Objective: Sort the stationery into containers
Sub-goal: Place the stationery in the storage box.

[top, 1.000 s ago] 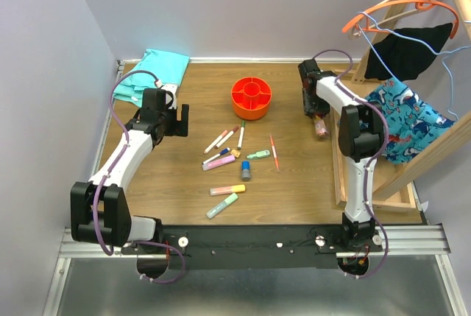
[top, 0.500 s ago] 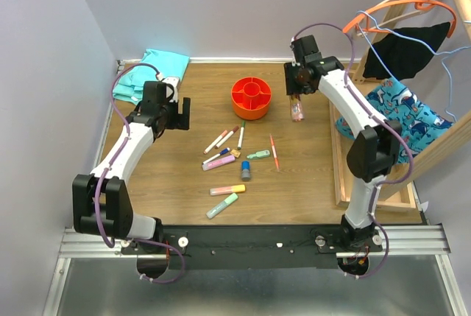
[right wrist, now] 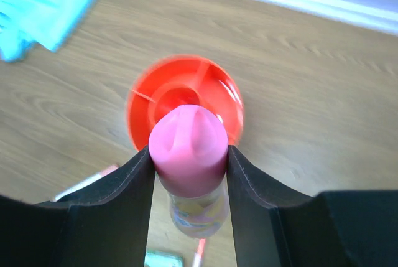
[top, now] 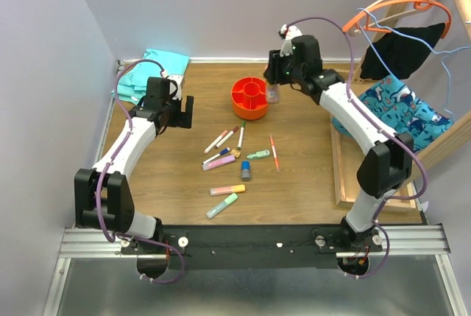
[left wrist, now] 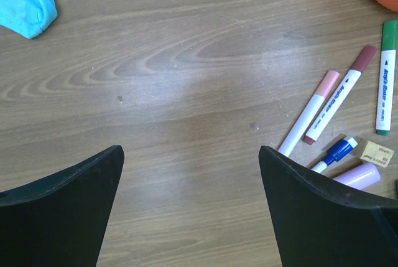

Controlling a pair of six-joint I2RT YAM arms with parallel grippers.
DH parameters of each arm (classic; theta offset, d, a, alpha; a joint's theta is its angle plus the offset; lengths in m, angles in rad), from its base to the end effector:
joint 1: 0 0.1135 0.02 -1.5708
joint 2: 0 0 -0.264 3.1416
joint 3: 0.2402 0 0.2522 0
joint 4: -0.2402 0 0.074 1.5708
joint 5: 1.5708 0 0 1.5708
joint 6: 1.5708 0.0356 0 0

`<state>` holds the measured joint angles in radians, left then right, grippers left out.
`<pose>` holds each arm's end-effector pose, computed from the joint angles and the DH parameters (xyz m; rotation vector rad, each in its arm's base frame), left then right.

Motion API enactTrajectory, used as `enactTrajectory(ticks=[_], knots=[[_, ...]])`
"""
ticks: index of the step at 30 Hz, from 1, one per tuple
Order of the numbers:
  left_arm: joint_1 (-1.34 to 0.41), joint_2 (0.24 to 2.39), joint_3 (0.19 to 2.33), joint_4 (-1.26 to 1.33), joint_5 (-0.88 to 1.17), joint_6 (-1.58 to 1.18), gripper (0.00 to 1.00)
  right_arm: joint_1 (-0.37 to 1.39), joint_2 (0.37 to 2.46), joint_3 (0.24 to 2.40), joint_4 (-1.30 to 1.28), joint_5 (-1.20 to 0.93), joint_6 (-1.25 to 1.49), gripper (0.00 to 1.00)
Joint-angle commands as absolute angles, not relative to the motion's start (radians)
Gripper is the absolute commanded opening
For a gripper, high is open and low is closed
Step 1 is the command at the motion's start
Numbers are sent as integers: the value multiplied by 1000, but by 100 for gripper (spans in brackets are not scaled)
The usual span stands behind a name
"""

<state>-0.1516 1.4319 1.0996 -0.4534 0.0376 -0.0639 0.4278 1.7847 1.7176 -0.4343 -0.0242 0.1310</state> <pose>0.3083 -0.0484 0.2743 0.1219 2.3576 -0.1492 0.3823 0.1753 0.3622 -0.3242 2.0674 0.3661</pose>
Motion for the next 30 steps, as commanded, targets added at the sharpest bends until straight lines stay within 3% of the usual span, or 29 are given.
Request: enactTrajectory(ticks=[1, 11, 30], knots=[[-158, 1445, 1157, -509, 25, -28, 99, 474, 1738, 1602, -14, -136, 112, 1], [-158, 1482, 1215, -541, 14, -11, 99, 505, 1793, 1505, 294, -124, 95, 1], [-160, 1559, 1289, -568, 8, 23, 99, 520, 1910, 1442, 483, -92, 9, 1]])
